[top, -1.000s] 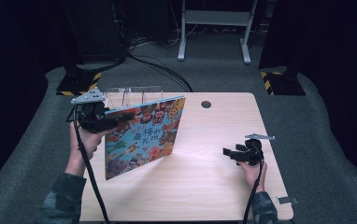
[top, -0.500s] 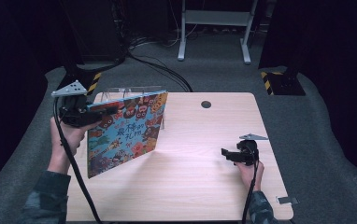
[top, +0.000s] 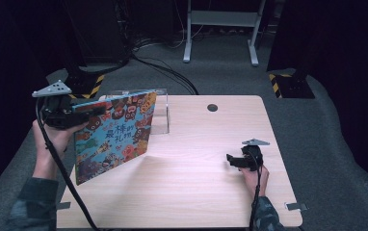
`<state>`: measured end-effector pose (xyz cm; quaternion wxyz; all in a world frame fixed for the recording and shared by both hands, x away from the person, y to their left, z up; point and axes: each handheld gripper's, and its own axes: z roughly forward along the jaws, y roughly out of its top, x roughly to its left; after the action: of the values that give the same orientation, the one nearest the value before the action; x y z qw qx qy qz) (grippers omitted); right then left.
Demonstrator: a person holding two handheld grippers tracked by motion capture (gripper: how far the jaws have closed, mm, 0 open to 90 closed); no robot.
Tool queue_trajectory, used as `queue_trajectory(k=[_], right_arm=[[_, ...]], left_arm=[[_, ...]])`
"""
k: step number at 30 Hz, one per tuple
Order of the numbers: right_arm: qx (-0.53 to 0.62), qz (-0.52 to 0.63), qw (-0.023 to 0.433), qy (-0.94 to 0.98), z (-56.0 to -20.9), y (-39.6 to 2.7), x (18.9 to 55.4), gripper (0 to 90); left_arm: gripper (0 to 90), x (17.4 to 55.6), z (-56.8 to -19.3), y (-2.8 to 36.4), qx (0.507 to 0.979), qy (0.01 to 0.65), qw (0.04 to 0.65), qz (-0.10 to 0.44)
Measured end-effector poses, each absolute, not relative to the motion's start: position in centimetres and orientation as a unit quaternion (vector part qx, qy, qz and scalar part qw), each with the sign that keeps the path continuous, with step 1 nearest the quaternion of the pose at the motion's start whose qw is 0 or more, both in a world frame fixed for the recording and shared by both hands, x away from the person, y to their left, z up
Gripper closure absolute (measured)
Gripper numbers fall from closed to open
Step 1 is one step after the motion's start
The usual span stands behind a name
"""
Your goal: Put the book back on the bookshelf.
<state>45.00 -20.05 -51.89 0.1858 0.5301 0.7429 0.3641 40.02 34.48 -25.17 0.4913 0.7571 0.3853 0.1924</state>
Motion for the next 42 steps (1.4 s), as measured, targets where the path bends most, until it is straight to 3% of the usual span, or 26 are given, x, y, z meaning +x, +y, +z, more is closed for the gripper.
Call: queue_trajectory(k=[14,29,42], right_arm=[[0.525,0.343,0.207,0.751,-52.7,-19.4,45.1,7.6],[0.522,0.333,0.223,0.753,-52.9,-18.9,45.3,6.3],[0.522,0.332,0.224,0.753,-52.9,-18.9,45.3,6.4]], left_arm=[[80.7,38.9,-24.6,37.6,0.741,0.416,0.483,0.211],[80.7,37.9,-23.8,40.2,0.717,0.453,0.473,0.237],[80.7,40.9,-24.4,40.3,0.713,0.482,0.447,0.244]])
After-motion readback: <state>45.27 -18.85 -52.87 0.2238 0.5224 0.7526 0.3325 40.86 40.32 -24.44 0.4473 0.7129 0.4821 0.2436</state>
